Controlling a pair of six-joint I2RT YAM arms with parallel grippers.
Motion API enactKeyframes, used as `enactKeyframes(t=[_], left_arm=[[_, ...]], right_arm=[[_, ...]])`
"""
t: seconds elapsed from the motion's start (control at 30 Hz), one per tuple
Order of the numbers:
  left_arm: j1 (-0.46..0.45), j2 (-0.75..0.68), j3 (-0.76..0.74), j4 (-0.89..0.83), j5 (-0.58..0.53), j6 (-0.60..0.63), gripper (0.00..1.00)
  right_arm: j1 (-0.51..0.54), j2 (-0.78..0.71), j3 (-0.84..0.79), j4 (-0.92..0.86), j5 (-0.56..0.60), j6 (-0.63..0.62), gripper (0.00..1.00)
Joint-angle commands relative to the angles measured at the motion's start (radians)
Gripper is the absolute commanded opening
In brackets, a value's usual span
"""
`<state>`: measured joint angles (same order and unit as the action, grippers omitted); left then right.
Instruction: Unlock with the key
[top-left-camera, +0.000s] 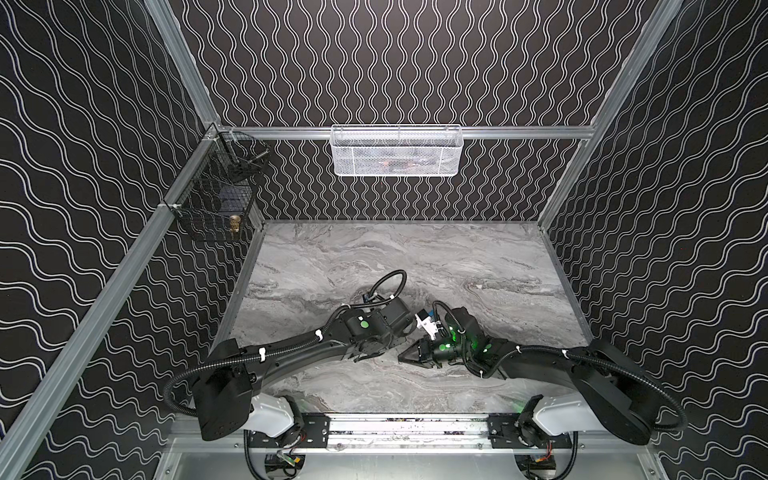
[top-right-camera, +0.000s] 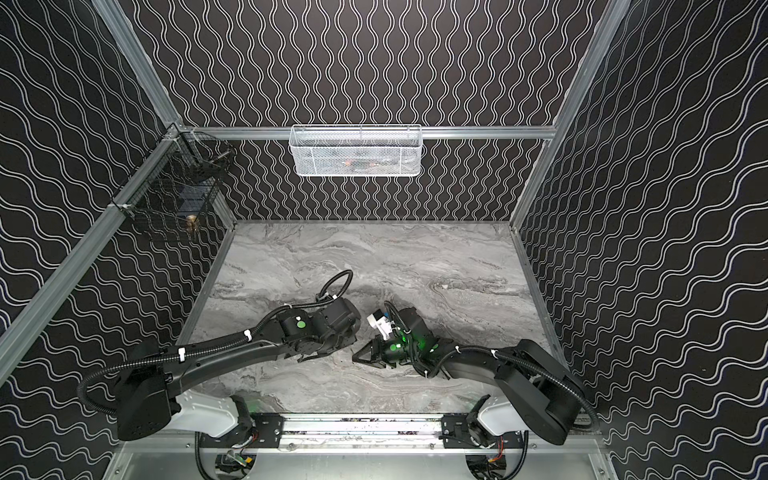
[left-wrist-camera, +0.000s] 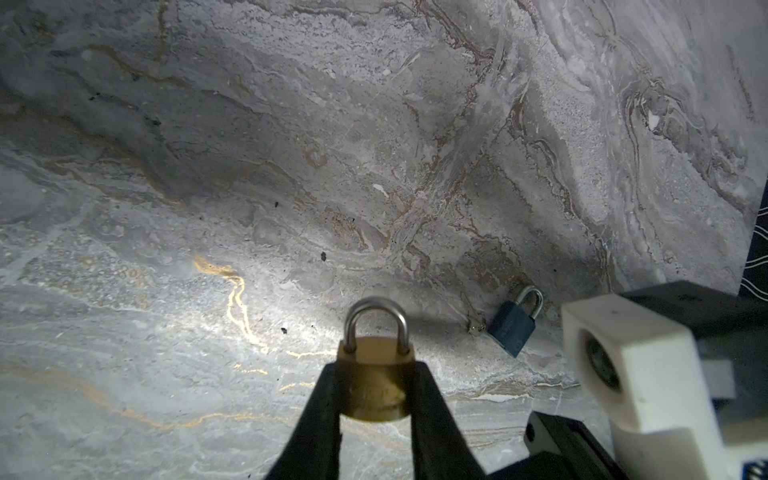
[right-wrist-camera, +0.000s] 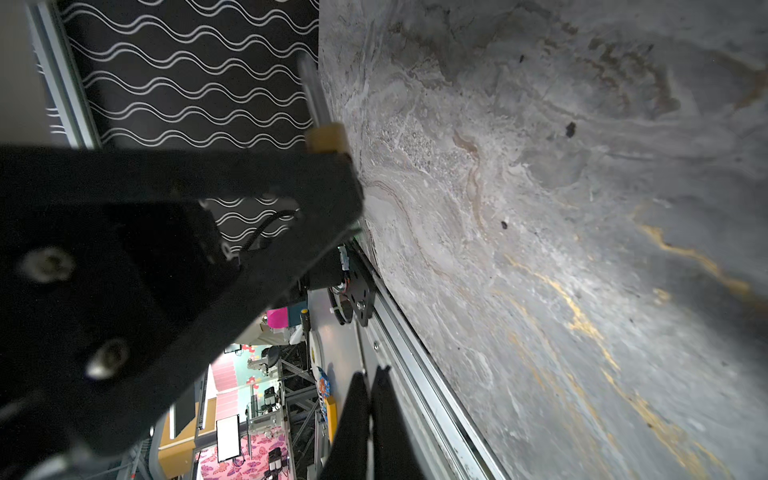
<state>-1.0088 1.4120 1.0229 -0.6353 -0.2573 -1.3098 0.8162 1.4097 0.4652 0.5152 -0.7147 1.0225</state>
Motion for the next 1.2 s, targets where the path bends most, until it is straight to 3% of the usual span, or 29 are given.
enactKeyframes(t=[0.0,0.47,1.17], left_arm=[[-0.001,-0.002,0.015,0.003,-0.013,-0.006,0.10],[-0.004,-0.010,0.017,-0.012,-0.004,-0.066,0.08],[-0.006,-0.015,0.013,-0.001,0.018,-0.060,0.04]], right_arm=[[0.003,0.014,0.009,0.112,0.025,0.068,0.00],[0.017,0.021,-0.014,0.185,0.138,0.111,0.00],[0.004,0.047,0.007,0.223,0.131,0.122,0.00]])
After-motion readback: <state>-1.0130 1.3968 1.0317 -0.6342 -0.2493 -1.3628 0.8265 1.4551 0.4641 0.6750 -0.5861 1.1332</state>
